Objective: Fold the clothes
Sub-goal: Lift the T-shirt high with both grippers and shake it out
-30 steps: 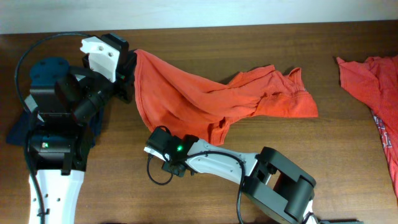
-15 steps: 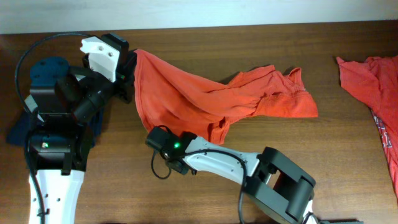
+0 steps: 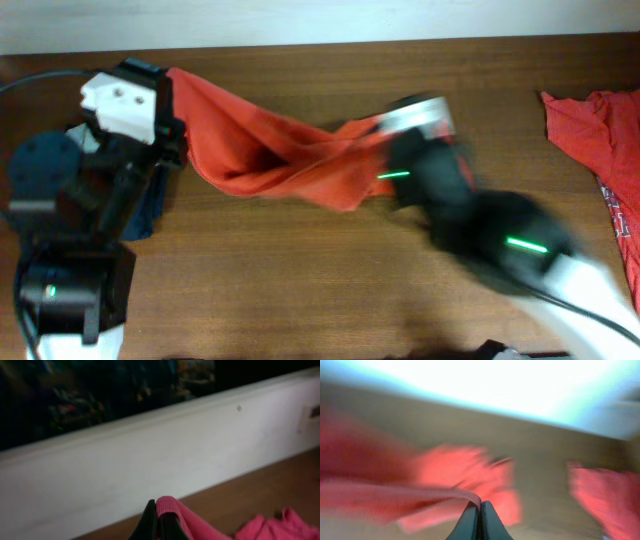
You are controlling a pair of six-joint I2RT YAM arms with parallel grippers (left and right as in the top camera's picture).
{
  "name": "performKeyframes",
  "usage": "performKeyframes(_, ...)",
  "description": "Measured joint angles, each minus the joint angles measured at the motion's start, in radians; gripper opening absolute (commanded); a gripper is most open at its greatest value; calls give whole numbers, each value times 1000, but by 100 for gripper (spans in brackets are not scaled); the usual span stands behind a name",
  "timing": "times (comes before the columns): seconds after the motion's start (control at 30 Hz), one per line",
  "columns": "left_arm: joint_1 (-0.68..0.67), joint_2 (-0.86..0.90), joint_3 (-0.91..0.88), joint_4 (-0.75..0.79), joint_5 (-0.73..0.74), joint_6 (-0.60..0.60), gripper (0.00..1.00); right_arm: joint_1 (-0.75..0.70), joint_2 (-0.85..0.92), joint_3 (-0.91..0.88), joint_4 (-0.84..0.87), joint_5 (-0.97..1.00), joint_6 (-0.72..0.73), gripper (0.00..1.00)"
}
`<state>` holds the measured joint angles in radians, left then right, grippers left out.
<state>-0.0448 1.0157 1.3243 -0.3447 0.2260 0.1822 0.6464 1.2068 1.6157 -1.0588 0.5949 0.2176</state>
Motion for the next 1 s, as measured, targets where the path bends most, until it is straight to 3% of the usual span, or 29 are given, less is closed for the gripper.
performKeyframes(0.3,-1,-111,70,4,-106,0,0,-386,-237,226,85,48,2,4)
performKeyframes(0.7,-1,-145,488,-6,-84,-22,0,-409,-201,282,252,31,-145,4)
performKeyframes(1.0,-1,-143,539,-15,-103,-22,0,-409,-217,365,303,26,-217,4)
